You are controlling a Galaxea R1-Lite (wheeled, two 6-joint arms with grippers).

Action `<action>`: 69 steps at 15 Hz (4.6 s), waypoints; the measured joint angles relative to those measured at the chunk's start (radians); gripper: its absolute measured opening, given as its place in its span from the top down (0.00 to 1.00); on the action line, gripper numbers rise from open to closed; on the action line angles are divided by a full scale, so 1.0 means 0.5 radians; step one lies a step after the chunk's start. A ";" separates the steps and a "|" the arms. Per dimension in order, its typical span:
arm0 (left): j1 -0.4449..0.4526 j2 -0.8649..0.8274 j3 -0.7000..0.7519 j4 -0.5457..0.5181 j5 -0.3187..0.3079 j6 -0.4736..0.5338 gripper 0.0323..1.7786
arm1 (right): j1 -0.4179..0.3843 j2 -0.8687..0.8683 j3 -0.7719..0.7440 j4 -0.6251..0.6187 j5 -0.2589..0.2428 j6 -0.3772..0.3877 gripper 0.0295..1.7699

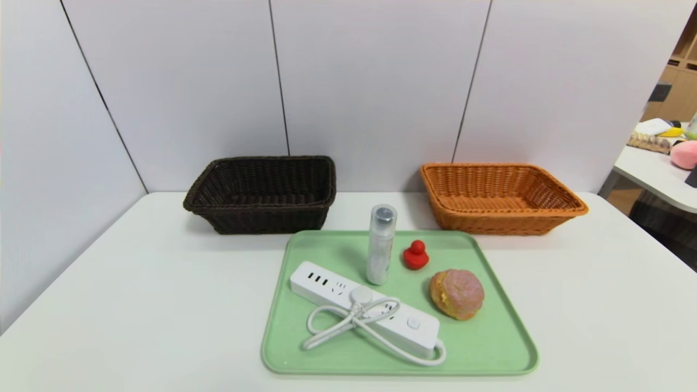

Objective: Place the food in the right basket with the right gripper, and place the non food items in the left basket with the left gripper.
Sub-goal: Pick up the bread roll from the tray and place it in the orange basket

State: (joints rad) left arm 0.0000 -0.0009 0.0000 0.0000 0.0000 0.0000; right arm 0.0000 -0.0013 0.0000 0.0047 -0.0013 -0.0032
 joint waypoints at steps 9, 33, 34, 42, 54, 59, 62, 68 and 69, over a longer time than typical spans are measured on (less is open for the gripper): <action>0.000 0.000 -0.107 0.061 -0.034 0.187 0.05 | -0.003 0.002 -0.107 0.068 0.049 -0.115 0.04; -0.694 2.330 -2.194 0.486 0.272 -0.104 0.05 | 0.700 2.949 -2.954 0.906 -0.094 0.135 0.04; -0.717 2.356 -2.171 0.486 0.281 -0.110 0.05 | 0.723 2.992 -2.956 1.004 -0.100 0.167 0.04; -0.885 2.434 -1.949 0.488 0.287 -0.214 0.05 | 0.880 3.083 -2.925 1.569 -0.099 0.666 0.04; -0.984 2.446 -1.901 0.516 0.287 -0.215 0.05 | 1.056 3.486 -2.758 1.523 -0.182 1.080 0.04; -0.990 2.440 -1.896 0.515 0.286 -0.215 0.05 | 1.093 3.616 -2.757 1.481 -0.185 1.086 0.04; -0.991 2.440 -1.894 0.515 0.283 -0.219 0.05 | 1.107 3.677 -2.757 1.466 -0.185 1.086 0.04; -1.000 2.441 -1.880 0.505 0.283 -0.222 0.05 | 1.109 3.775 -2.757 1.402 -0.189 1.087 0.04; -1.003 2.441 -1.873 0.503 0.282 -0.222 0.05 | 1.108 3.789 -2.758 1.404 -0.189 1.087 0.04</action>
State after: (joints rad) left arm -0.5013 1.2196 -0.9366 0.2515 0.1409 -0.1111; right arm 0.5540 1.8930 -1.3791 0.7066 -0.0957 0.5402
